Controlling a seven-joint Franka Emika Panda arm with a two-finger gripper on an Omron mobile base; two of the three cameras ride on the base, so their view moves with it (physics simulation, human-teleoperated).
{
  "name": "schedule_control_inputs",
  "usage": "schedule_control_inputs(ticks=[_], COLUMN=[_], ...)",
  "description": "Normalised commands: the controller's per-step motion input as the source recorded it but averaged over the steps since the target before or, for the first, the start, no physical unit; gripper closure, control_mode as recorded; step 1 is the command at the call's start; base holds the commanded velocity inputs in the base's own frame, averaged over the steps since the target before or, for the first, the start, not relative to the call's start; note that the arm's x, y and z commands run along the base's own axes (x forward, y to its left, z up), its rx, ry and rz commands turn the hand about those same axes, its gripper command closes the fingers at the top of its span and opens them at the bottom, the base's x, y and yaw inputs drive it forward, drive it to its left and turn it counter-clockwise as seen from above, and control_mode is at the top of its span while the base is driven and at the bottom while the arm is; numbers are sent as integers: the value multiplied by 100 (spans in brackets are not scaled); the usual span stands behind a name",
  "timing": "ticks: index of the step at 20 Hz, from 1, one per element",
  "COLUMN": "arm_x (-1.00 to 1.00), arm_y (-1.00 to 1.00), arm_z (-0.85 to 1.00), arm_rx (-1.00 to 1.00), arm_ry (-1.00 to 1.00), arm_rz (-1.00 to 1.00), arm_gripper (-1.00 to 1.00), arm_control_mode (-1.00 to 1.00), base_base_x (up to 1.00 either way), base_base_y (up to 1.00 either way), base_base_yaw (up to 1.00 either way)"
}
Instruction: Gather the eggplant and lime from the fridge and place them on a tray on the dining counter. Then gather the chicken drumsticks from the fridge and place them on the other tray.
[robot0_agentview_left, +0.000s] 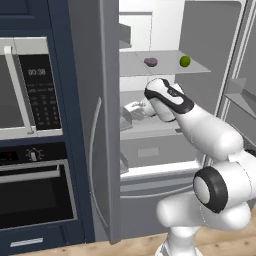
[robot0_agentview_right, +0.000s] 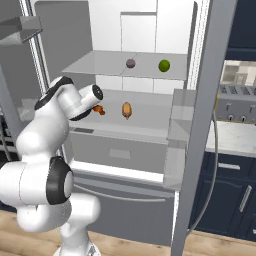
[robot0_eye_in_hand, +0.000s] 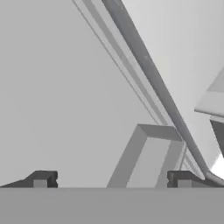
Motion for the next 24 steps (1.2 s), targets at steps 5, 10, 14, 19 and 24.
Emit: schedule_control_inputs(ticks=[5, 10, 14, 19, 24], arm_x=[-65, -47, -38, -19, -2], arm_y=[56, 44, 34, -1, -49], arm_z=[5, 7, 9, 13, 5], arm_rx=[0, 0, 0, 0, -2], arm_ry=[-5, -5, -1, 1, 14], arm_rz=[8, 4, 1, 0, 0], arm_gripper=[-100, -100, -100, -100, -100], arm_control_mode=[-100, -100, -100, -100, -100], base_base_x=[0, 0, 0, 0, 0], base_base_y=[0, 0, 0, 0, 0], base_base_yaw=[0, 0, 0, 0, 0])
